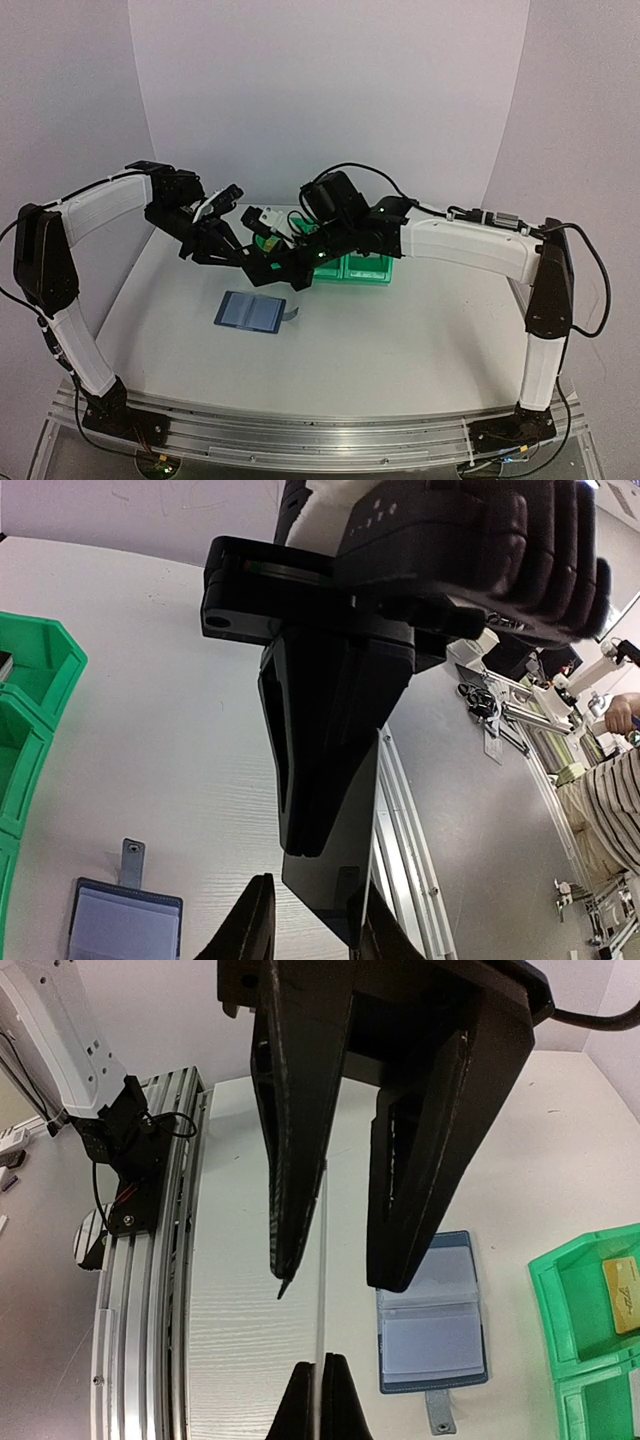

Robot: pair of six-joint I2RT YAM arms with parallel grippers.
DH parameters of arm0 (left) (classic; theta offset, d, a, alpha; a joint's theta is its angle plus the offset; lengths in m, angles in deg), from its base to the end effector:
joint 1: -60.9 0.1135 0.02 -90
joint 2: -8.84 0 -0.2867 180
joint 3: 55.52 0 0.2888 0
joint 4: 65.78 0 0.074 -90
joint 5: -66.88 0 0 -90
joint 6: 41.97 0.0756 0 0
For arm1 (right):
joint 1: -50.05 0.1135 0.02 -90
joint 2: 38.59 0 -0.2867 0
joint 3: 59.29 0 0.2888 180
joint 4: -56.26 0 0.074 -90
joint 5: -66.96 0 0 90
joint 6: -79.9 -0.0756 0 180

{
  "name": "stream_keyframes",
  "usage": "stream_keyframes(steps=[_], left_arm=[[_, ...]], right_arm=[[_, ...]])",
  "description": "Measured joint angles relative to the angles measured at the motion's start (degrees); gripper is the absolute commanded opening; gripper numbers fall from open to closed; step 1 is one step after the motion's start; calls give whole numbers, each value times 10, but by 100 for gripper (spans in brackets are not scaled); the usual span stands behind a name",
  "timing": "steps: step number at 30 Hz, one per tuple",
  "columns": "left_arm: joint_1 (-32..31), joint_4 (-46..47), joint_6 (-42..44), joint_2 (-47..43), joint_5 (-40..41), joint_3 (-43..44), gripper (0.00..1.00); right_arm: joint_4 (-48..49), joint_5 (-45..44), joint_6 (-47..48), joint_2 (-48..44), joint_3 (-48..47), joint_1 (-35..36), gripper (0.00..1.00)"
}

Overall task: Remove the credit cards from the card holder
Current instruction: Place the credit card in the storage box.

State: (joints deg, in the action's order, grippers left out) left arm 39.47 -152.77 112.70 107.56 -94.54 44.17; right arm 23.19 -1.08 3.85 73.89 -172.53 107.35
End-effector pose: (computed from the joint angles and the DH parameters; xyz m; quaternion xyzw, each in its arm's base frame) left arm 0.3080 -0.1979 0.3039 0.5688 0.5792 -0.5319 0.2411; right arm 0.2680 0.4699 0.3052 -0.5756 0.6454 0.3300 0.3785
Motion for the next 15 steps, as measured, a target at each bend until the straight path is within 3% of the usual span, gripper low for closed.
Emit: stream_keyframes(steps=[3, 6, 11, 12, 14, 15], left_arm=[[0, -2, 0, 0, -7, 0, 22], [0, -7, 3, 0, -17, 0, 2], [0, -9, 21, 0, -24, 0, 0], [0, -10, 20, -1, -26, -1, 0], [1, 3, -8, -4, -34, -10, 0], [3, 19, -42, -7, -41, -21, 0]], right_arm=[[0, 0, 0, 2, 0, 0, 0], [0, 0, -1, 4, 0, 0, 0], [0, 2, -5, 8, -1, 0, 2], [-1, 0, -6, 8, -3, 0, 8], [-4, -13, -11, 8, -6, 0, 40], [-6, -25, -15, 8, -7, 1, 51]])
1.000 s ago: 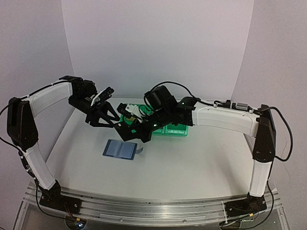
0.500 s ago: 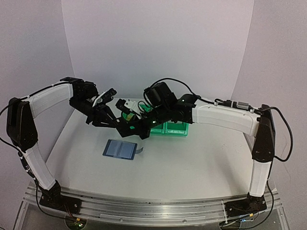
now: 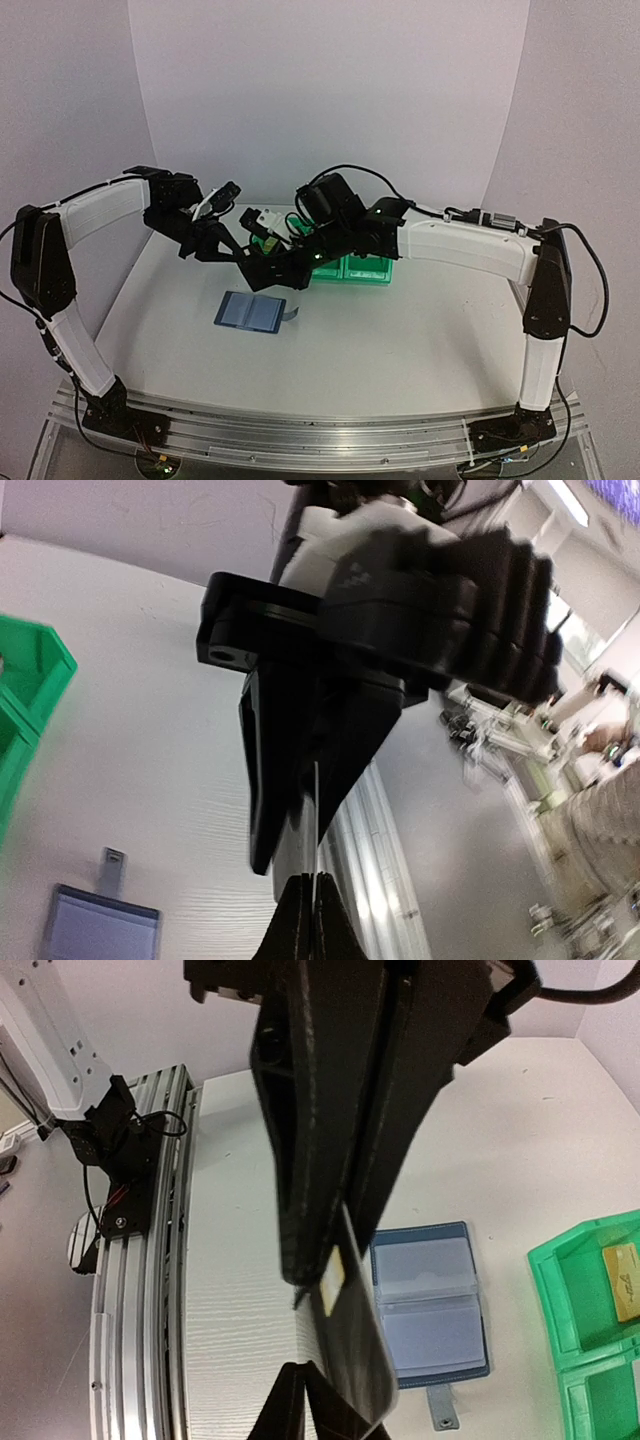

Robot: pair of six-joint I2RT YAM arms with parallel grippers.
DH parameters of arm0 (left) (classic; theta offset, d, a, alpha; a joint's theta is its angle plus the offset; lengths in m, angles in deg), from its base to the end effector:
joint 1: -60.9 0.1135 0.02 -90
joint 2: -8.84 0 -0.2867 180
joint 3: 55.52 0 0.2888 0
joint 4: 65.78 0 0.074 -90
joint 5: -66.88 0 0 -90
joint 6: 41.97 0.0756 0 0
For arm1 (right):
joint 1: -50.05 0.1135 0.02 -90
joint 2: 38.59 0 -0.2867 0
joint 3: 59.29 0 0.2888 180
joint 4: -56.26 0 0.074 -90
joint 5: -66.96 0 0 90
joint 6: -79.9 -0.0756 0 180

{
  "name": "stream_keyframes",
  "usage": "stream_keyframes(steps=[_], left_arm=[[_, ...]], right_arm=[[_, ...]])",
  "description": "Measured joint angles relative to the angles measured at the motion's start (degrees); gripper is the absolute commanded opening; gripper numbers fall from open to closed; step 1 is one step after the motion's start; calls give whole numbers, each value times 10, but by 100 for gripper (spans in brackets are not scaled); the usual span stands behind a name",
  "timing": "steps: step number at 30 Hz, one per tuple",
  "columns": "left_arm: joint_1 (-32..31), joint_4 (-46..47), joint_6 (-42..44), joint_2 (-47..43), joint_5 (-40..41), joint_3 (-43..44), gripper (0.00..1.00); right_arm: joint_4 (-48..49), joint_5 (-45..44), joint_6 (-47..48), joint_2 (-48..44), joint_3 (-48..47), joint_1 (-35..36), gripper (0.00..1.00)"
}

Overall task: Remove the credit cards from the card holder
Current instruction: Place the credit card in the storage box.

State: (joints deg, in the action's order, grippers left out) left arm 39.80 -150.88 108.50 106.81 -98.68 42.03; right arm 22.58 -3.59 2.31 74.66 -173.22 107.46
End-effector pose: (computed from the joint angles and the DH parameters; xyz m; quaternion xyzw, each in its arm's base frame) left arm 0.3056 -0.1964 0.3027 0.5340 0.5823 -0.5660 0.2353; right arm 0.2717 0.4717 0.3012 -0.5618 0.6642 0.3171 0.3777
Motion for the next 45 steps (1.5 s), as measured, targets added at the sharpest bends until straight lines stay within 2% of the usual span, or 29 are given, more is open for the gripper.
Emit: stream_keyframes(steps=[2, 4, 6, 10, 13, 15, 18, 23, 30, 37, 43, 45], left_arm=[[10, 74, -110, -15, -14, -45, 0], [25, 199, -282, -38, -9, -111, 0], [48, 338, -483, -57, 18, -180, 0], [75, 519, -773, -65, 93, -229, 0], [74, 601, -917, -68, 133, -236, 0], [68, 632, -982, -75, 154, -236, 0], [55, 653, -1045, -88, 177, -236, 0], [39, 660, -1101, -102, 199, -236, 0], [38, 662, -1131, -109, 209, -236, 0], [38, 668, -1143, -109, 209, -245, 0], [35, 678, -1147, -110, 210, -249, 0], [34, 686, -1149, -111, 210, -249, 0]], right_arm=[[-2, -54, -7, 0, -1, 4, 57], [-2, -126, -13, 0, -3, 8, 60], [3, -210, -17, 0, -6, 9, 62], [54, -372, 24, -1, 4, 26, 63], [127, -437, 79, -13, 49, 58, 62], [165, -458, 109, -15, 74, 83, 61], [196, -488, 154, -4, 79, 113, 59], [241, -580, 227, 76, 1, 133, 55], [261, -722, 312, 173, -64, 134, 42], [292, -798, 362, 199, -77, 131, 29], [317, -821, 385, 208, -100, 125, 5], [319, -821, 388, 211, -100, 125, 0]])
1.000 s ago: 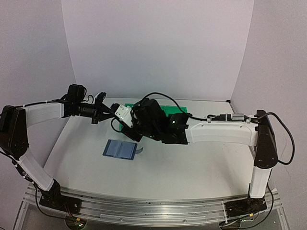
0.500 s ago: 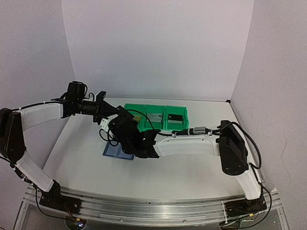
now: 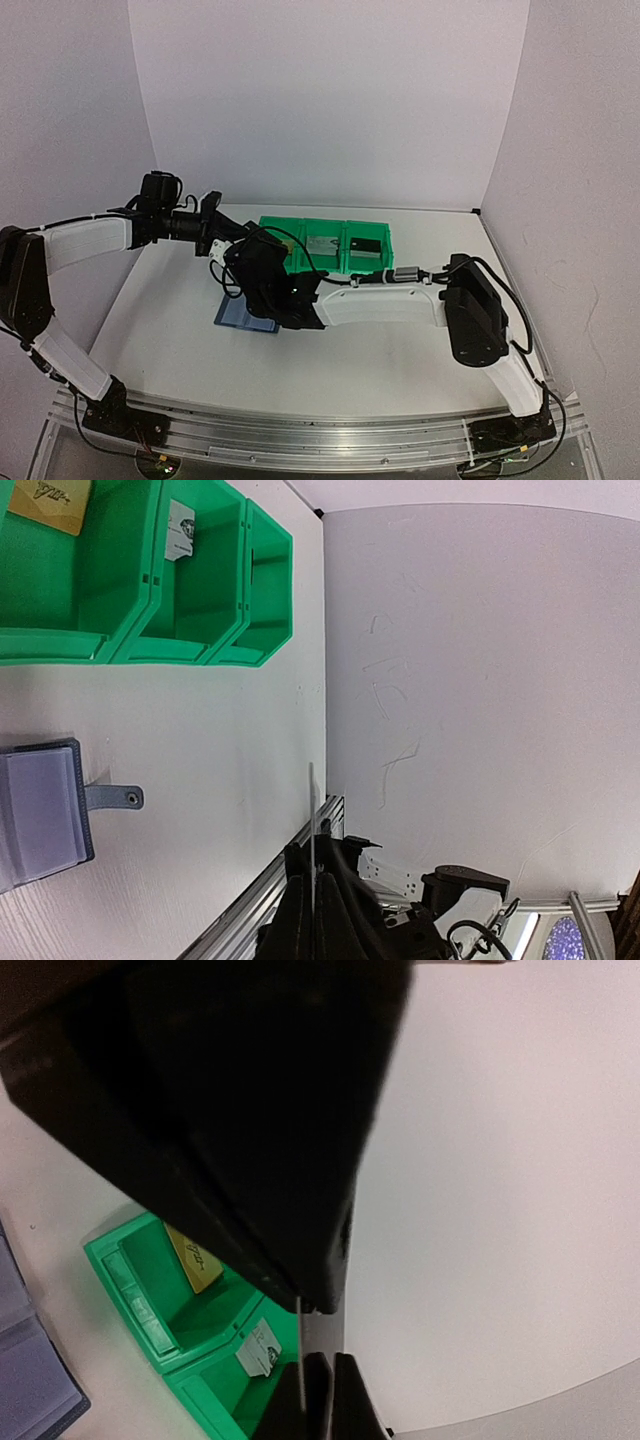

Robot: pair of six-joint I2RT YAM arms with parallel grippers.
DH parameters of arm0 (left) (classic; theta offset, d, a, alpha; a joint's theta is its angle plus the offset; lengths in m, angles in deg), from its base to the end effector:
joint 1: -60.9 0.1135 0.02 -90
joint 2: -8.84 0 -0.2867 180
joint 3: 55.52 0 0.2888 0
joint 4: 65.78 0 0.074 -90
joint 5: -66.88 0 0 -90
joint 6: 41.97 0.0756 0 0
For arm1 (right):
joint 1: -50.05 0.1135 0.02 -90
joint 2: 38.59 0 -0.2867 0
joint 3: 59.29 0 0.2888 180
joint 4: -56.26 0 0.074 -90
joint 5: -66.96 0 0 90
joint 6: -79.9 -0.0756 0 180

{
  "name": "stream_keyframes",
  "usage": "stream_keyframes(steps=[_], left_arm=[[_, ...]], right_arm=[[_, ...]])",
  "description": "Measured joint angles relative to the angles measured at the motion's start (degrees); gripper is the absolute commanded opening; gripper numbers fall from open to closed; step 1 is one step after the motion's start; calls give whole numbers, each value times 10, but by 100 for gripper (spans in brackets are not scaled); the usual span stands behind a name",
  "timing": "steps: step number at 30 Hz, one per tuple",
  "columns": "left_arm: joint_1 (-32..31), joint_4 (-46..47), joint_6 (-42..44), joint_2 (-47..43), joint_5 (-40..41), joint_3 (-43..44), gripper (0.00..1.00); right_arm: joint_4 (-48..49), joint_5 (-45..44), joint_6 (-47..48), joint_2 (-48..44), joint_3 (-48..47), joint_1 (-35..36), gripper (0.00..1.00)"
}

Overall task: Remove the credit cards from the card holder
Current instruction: Place the credit card in the storage box.

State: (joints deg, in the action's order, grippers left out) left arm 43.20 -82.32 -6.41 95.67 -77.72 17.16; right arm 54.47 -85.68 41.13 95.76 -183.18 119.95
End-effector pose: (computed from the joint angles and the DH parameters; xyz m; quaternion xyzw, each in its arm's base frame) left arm 0.3485 -0.1759 0.2690 -0.0280 0.8044 -0.5810 0.1207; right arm 0.2729 0.5504 0.2430 -0.4189 0.6110 -0.3124 0.5947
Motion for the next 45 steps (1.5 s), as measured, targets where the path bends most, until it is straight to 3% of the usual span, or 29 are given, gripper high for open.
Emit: stream_keyframes(steps=[8, 10, 14, 18, 26, 31, 39, 45], left_arm=[[-3, 6, -6, -1, 9, -1, 0], [-3, 6, -6, -1, 10, -2, 5], [-3, 6, -2, -1, 6, -11, 48], [-2, 6, 16, 0, -6, -12, 61], [18, 6, 60, 1, -21, -11, 67], [48, 4, 130, 1, -23, 3, 67], [60, -81, 307, 24, 36, 50, 70], [60, -204, 379, 160, 109, 216, 70]], right_arm=[[5, 3, -2, 5, 0, -2, 0], [8, 9, -9, 4, 4, -4, 0], [17, 27, -27, -4, 29, -8, 0], [17, 47, -44, -30, 77, -23, 0], [23, 122, -57, -134, 202, -71, 0], [2, 281, -35, -264, 302, -157, 0], [-108, 440, 14, -308, 247, -279, 0], [-212, 564, 12, -300, 226, -315, 0]])
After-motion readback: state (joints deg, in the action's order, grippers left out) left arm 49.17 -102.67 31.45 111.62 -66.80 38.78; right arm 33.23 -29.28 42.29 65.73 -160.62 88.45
